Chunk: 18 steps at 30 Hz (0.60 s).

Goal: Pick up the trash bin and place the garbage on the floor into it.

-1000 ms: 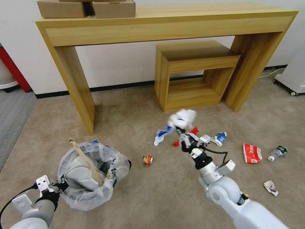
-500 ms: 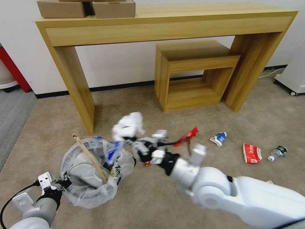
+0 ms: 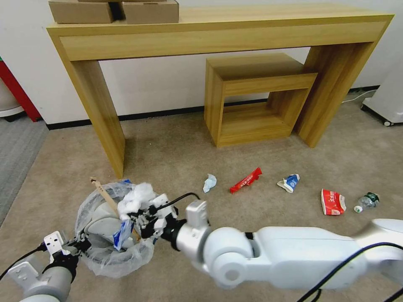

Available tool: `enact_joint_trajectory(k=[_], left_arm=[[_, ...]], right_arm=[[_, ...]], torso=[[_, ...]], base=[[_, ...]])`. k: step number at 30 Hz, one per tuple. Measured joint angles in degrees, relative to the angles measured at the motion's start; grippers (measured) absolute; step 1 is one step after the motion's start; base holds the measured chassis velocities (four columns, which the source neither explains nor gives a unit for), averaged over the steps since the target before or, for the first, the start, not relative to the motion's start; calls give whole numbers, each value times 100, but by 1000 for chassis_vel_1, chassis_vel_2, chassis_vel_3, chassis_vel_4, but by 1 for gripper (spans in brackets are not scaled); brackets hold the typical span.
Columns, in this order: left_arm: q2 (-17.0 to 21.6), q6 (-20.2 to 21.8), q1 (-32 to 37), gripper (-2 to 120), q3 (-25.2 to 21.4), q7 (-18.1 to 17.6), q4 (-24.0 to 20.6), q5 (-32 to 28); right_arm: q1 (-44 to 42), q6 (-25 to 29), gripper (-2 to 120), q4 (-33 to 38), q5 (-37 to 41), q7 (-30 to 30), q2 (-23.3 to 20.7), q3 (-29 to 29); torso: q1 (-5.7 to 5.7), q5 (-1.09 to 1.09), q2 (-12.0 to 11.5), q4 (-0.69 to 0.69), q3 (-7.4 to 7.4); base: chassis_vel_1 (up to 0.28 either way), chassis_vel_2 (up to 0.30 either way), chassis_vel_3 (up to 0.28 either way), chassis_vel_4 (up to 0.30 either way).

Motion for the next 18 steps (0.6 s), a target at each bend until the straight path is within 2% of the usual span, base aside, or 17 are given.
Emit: enact_joint_trajectory(k=[2,5,18], left_arm=[[-8,-2,0,0,-3,1,0,1],[-28,-21,-2,0,-13,5,6,5],[-39,-98,50,0,-16,35,79,9]], right_arm=[[-4,-16,0,-44,0,38,86,-29],[-38,-184,0,-208,51,335,468,-127],[-215,-663,0,-989,207,1072,1066,-109]], torso=[[0,0,0,0,0],[0,0,0,0,0],[0,0,0,0,0]], base=[[0,0,0,0],[0,0,0,0],[0,0,0,0]])
